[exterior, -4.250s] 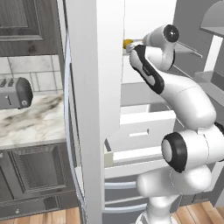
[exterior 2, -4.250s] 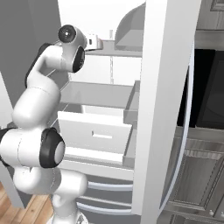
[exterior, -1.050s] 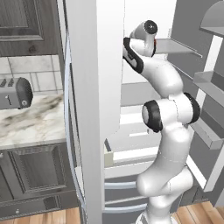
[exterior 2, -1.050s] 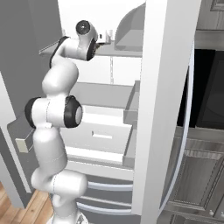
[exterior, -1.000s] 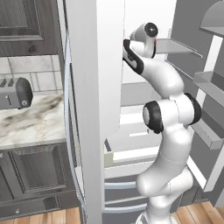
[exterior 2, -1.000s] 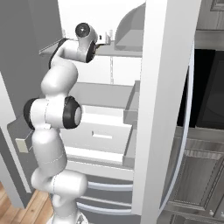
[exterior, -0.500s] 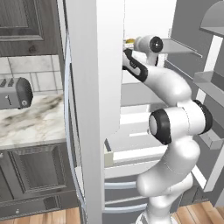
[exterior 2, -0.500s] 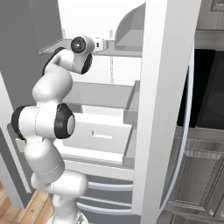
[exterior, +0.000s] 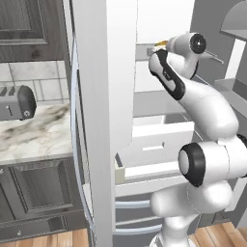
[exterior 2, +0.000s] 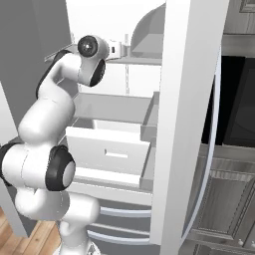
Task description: Grab the lemon and onion from the fridge, place them in the blender, close the lid, and turn on the blender to create a marinade.
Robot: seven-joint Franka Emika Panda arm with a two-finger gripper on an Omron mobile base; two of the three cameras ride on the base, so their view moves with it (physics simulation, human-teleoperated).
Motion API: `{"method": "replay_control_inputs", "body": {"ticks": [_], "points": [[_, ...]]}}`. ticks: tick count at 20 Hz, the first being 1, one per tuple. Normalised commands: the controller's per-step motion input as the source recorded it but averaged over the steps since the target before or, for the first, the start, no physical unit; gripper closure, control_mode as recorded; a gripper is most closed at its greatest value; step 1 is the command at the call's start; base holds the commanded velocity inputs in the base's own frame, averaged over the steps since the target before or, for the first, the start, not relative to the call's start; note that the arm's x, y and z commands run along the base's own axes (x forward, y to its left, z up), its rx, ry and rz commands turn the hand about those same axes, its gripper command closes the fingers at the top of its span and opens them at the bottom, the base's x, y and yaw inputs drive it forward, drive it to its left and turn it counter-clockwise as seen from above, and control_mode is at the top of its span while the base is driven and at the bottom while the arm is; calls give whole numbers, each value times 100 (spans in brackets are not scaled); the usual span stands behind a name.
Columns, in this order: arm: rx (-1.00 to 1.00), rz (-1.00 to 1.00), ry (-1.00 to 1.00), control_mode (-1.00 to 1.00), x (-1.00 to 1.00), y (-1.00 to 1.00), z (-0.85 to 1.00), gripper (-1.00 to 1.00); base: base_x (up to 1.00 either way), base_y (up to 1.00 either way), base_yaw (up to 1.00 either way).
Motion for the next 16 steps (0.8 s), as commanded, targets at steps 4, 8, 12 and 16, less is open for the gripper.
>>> {"method": "replay_control_inputs", "body": {"ticks": [4,8,12,16], "points": [[0,0,0,-100,-99,-6,-18,100,0,0,0],[-2,0,5,-100,-74,0,-14,100,0,0,0],[-2,0,10,-100,-51,0,-19,100,0,0,0],[-7,0,27,-100,-41,0,-12,100,0,0,0]]}}
